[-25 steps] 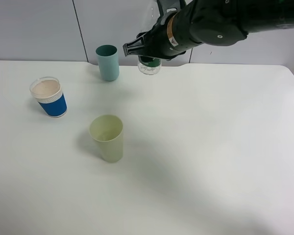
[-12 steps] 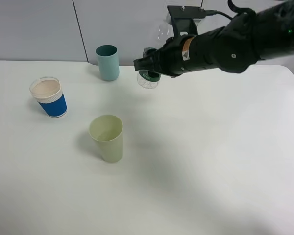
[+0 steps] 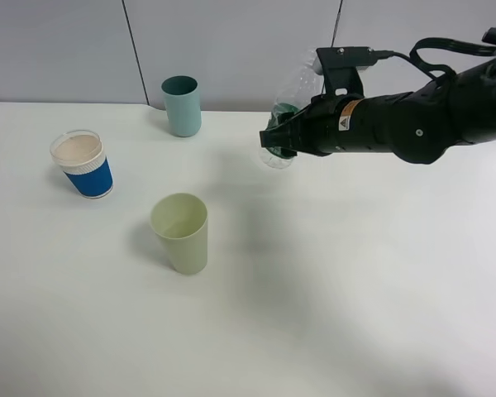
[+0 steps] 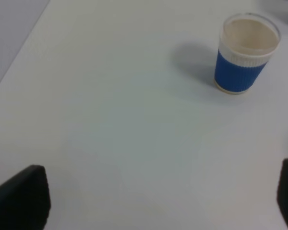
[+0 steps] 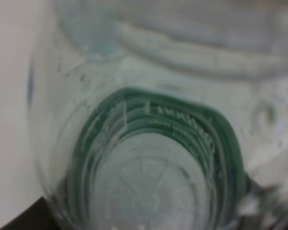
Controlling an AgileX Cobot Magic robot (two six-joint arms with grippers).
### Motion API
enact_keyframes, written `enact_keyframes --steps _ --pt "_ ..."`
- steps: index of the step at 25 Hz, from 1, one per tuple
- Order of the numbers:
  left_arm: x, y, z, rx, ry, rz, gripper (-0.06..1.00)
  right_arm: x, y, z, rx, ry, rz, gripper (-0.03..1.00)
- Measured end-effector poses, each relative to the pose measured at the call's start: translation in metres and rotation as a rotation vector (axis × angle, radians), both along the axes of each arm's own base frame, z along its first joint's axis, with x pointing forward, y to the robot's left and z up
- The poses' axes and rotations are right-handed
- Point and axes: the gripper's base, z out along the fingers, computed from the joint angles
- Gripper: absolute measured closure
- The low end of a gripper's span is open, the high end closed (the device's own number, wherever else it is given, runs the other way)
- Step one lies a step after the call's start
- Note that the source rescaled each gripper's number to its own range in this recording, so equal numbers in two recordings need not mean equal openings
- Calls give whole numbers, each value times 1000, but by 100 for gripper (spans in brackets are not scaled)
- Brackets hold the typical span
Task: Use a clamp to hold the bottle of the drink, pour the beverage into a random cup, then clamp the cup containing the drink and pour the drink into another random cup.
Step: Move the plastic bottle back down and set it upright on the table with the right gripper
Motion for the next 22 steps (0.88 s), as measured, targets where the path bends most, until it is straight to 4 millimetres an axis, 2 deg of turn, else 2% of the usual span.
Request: enact_keyframes --steps 7,11,16,22 --pt "0 0 0 0 0 0 8 2 -2 0 -88 -54 40 97" --pt "0 0 0 0 0 0 8 5 -6 -1 -118 -84 -5 97" --pt "0 0 0 0 0 0 8 12 -9 -27 -219 -62 -23 97" --pt "0 0 0 0 0 0 8 17 -10 -50 -220 -42 -70 97"
